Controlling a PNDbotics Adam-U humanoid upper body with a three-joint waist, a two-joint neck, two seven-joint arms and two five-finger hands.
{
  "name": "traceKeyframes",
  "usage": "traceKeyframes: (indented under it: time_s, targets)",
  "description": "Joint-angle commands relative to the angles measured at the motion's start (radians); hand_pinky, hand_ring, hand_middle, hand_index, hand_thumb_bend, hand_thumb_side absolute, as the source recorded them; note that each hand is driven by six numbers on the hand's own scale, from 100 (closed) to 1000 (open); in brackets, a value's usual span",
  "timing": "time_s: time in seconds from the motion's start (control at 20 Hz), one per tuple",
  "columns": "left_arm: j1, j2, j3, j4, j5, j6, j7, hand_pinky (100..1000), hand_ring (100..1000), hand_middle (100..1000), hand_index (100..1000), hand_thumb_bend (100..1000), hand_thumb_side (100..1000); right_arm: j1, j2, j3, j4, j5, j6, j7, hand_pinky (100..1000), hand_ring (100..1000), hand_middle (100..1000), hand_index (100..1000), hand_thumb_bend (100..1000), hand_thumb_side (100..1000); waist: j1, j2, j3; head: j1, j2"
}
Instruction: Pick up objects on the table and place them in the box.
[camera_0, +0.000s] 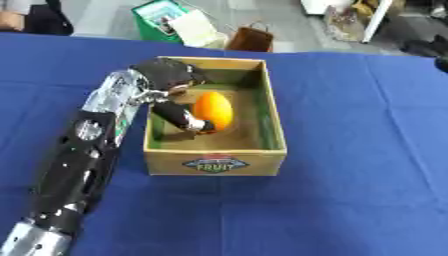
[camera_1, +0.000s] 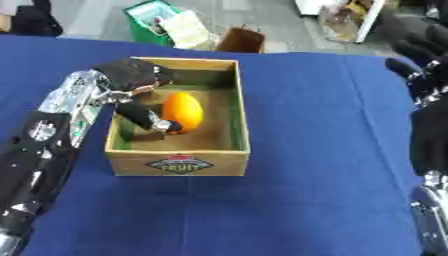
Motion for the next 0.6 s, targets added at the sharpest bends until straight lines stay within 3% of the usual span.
traceKeyframes:
  time_s: [0.05, 0.2, 0.25, 0.35, 0.5, 0.55, 0.6]
  targets:
    - [-0.019, 0.015, 0.015, -0.06, 0.027, 0.04, 0.072, 681, 775, 793, 968, 614, 989, -0.004, -0.013, -0.004, -0.014, -0.001, 0.001, -0.003, 802, 825, 756, 837, 100, 1000, 0.001, -0.023, 0.0, -0.003, -0.015]
    - [-0.011, 0.02, 0.027, -0.12, 0.082, 0.103, 0.176, 666, 759, 761, 918, 500, 941, -0.003, -0.014, -0.007, -0.014, -0.001, 0.0, -0.005, 802, 825, 755, 837, 100, 1000, 0.0, -0.024, 0.003, -0.004, -0.018]
    - [-0.005, 0.025, 0.033, -0.148, 0.118, 0.132, 0.217, 654, 744, 736, 893, 423, 935, -0.003, -0.014, -0.008, -0.014, -0.001, -0.001, -0.006, 801, 825, 755, 837, 100, 1000, 0.0, -0.025, 0.004, -0.006, -0.017]
    - [0.01, 0.048, 0.046, -0.205, 0.209, 0.19, 0.273, 647, 733, 713, 871, 415, 936, -0.002, -0.017, -0.011, -0.014, 0.0, -0.002, -0.009, 801, 824, 755, 837, 100, 1000, -0.001, -0.027, 0.008, -0.009, -0.009]
    - [0.045, 0.102, 0.094, -0.311, 0.393, 0.293, 0.3, 643, 712, 670, 815, 341, 941, 0.0, -0.022, -0.018, -0.014, 0.003, -0.007, -0.017, 800, 824, 755, 837, 100, 1000, 0.0, -0.029, 0.019, -0.019, 0.002]
    - [0.064, 0.122, 0.114, -0.357, 0.476, 0.327, 0.308, 626, 679, 621, 768, 252, 909, 0.001, -0.025, -0.021, -0.014, 0.004, -0.008, -0.02, 799, 823, 755, 836, 100, 1000, 0.002, -0.03, 0.024, -0.025, 0.006]
    - [0.088, 0.141, 0.131, -0.404, 0.567, 0.358, 0.319, 621, 673, 614, 760, 230, 900, 0.002, -0.027, -0.023, -0.014, 0.006, -0.009, -0.023, 799, 823, 755, 836, 100, 1000, 0.003, -0.031, 0.029, -0.03, 0.009]
